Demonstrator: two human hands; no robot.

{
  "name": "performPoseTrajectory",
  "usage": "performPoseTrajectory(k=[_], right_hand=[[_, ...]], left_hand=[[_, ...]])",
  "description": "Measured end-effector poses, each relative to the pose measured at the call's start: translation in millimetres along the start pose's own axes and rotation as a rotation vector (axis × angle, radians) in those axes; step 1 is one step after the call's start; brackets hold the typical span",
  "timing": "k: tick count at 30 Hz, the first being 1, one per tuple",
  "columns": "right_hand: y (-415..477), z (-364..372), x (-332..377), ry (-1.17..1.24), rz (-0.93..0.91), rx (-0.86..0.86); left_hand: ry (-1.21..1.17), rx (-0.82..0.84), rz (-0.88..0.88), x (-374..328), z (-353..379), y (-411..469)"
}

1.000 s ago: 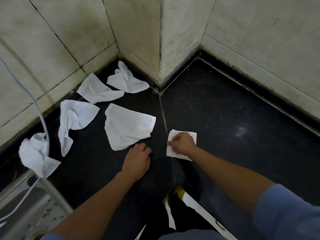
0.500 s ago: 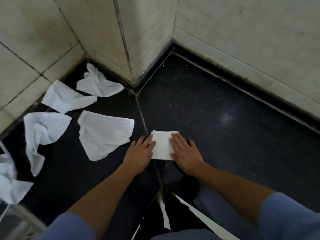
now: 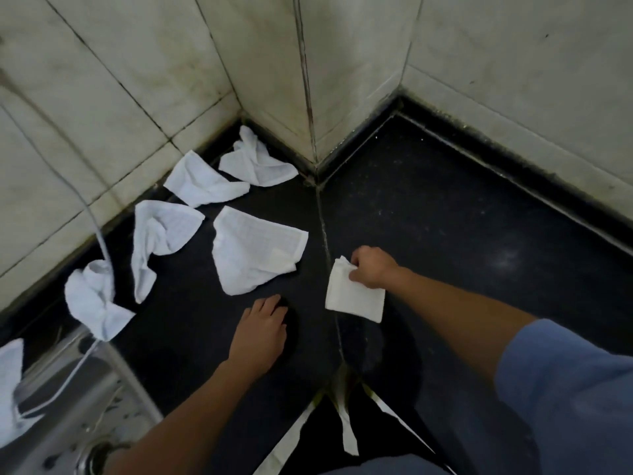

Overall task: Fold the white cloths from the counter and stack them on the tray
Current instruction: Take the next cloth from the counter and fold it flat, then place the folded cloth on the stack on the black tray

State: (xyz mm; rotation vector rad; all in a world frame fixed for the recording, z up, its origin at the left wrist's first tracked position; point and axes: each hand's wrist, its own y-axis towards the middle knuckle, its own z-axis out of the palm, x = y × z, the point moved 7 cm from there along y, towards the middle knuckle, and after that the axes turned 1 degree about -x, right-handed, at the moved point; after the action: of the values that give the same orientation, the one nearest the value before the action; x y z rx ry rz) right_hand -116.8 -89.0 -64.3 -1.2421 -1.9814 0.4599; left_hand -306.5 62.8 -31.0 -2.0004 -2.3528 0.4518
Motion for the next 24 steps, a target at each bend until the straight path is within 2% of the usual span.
performPoseTrajectory(k=[4,8,11,17,24], right_hand=[[-30,-8,-2,0.138,-0.053,-0.059],[-86,-32,-11,0.106,-0.090,-0.258],[-140,-42,-30,0.041,-0.063,-0.438],[-266,-24,-99,-0.026,0.172,-0.675],[-431,27,-195,0.012,0.503,-0.837]], left_hand=[[-0.027,-0.010,-0.013,7,-19,-4],[-0.044,-0.018,0.069,-8,-44,14],[-0.043,-0.027,0.197,-36,-60,27],[0.032,0.005,0.512,-128,-64,32],[0.130,0.019,0.906,-298,-63,-27]])
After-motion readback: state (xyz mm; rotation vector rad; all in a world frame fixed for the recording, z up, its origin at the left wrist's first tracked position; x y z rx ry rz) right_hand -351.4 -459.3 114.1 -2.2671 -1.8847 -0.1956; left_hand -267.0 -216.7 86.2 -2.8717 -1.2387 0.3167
